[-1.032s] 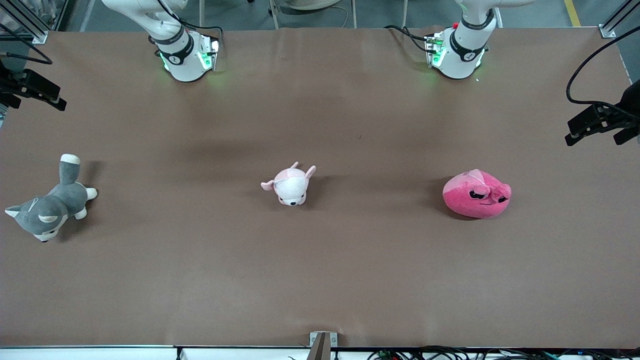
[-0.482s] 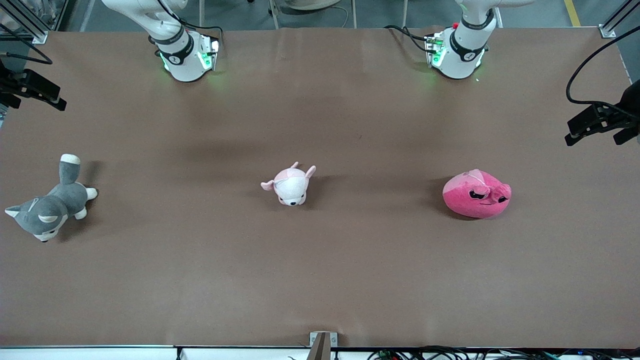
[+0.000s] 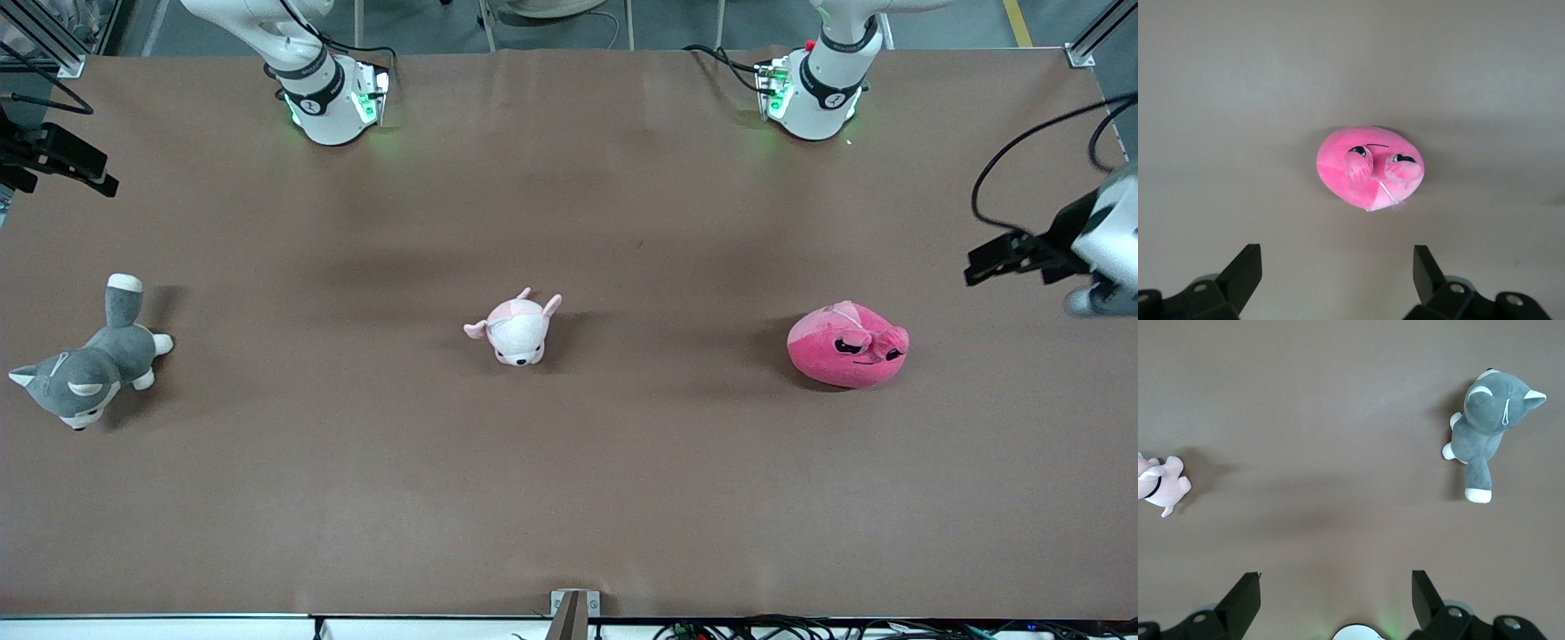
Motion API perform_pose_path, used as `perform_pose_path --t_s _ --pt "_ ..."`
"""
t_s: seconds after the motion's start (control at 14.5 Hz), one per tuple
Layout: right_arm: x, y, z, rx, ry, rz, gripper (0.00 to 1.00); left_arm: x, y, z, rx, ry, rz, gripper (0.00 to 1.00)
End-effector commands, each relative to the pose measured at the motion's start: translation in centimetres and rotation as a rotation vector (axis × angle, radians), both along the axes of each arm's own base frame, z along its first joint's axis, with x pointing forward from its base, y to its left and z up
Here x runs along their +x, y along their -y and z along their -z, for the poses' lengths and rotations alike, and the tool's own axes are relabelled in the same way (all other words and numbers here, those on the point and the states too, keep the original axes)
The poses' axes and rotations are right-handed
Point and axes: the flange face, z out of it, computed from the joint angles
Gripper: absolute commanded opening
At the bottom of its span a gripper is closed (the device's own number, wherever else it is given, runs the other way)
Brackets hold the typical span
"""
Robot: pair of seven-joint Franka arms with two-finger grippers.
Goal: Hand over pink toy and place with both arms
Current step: 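Reach the left gripper down to the pink plush and grasp it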
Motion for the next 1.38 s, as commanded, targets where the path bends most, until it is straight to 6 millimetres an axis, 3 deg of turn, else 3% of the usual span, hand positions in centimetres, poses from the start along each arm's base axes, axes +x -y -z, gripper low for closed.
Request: perform_pose_path --t_s 0.0,0.21,0.41,0.76,0.96,1.1,1.31 --pt "-0.6 0.0 -0.3 -0.008 0.005 -0.010 1.00 1.2 -0.2 5.4 -0.015 -0.031 -0.017 1.00" --pt "-0.6 0.0 -0.3 -0.008 0.005 -0.010 1.00 1.6 -0.2 11.0 -0.012 -0.045 -0.026 1.00" --pt "-0.6 0.0 -0.3 -0.008 0.005 -0.010 1.00 1.7 -0.1 15.3 -0.006 -0.063 -0.073 1.00" --pt "-0.6 0.0 -0.3 -0.008 0.003 -0.009 1.00 0.9 -0.2 18.8 -0.005 -0.070 -0.078 1.00" --pt "-0.6 0.0 -0.2 -0.008 0.000 -0.010 1.00 1.2 -0.1 19.9 -0.012 -0.069 -0.082 0.99" --pt "-0.6 0.0 -0.2 -0.008 0.000 -0.009 1.00 1.2 -0.1 20.5 -0.012 -0.075 -0.086 0.86" --pt "-0.6 0.0 -0.2 -0.008 0.000 -0.009 1.00 1.4 0.2 20.9 -0.011 -0.079 -0.130 0.52"
